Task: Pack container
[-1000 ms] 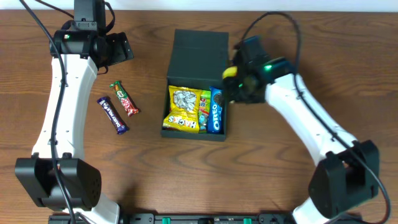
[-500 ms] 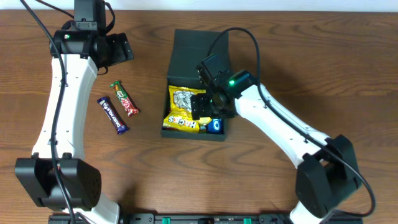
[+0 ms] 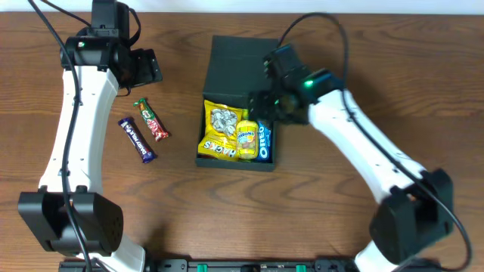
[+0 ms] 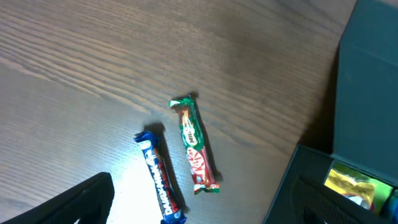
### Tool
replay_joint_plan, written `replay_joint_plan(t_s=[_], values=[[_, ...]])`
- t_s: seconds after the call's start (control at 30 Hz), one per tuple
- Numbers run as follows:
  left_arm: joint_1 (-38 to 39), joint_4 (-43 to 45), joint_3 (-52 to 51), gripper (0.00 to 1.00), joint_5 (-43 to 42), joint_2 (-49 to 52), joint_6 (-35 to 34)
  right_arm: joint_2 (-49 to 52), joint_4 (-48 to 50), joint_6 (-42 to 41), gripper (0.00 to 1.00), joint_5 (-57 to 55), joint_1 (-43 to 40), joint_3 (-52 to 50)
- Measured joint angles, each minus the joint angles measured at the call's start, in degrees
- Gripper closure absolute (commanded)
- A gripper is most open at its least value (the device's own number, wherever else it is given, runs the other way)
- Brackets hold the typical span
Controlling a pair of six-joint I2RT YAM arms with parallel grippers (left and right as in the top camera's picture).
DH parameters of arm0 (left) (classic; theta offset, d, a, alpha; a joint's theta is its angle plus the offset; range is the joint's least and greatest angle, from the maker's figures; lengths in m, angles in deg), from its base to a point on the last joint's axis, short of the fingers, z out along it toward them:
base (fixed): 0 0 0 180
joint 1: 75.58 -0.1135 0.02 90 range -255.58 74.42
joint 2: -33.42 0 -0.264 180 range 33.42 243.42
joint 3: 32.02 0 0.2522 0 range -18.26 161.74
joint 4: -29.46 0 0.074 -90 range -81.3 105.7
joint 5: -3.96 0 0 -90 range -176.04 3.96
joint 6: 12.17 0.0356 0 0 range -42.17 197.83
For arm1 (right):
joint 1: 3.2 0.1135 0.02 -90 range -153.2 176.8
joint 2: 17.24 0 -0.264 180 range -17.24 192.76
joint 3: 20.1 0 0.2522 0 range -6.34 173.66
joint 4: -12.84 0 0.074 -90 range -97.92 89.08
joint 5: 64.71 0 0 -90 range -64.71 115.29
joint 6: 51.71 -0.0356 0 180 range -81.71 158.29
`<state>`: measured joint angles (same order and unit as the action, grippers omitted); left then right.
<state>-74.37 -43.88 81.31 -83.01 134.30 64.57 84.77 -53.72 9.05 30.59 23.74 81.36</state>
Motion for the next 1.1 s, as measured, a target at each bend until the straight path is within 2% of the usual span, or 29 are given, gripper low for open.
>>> replay_joint_plan(t_s=[0.13, 0.37, 0.57, 0.77, 0.93, 1.1], values=[[-0.2, 1.1, -3.7, 0.08, 0.0, -0.2, -2.1, -3.8, -0.1, 0.5, 0.05, -3.3, -3.9, 0.7], [-1.0, 7.6, -17.4, 0.11, -0.4, -0.2, -7.7, -4.8, -0.5, 2.4, 0.05, -5.6, -9.7, 0.8], [-1.0, 15.5, -25.4, 0.21, -3.2, -0.2, -10.6, -4.8, -0.4, 4.6, 0.05, -6.2, -11.6, 0.8], [-1.0, 21.3, -30.0, 0.25, -4.4, -0.2, -15.0, -4.8, -0.1, 6.7, 0.05, -6.6, -13.2, 0.8], [-1.0, 22.4, -31.7, 0.3, -4.4, -0.1, -19.1, -4.8, -0.1, 7.6, 0.04, -7.6, -13.3, 0.8], [-1.0, 23.9, -31.8, 0.3, -5.0, 1.6, -22.6, -4.8, 0.2, 7.6, 0.04, -8.0, -13.3, 0.8]])
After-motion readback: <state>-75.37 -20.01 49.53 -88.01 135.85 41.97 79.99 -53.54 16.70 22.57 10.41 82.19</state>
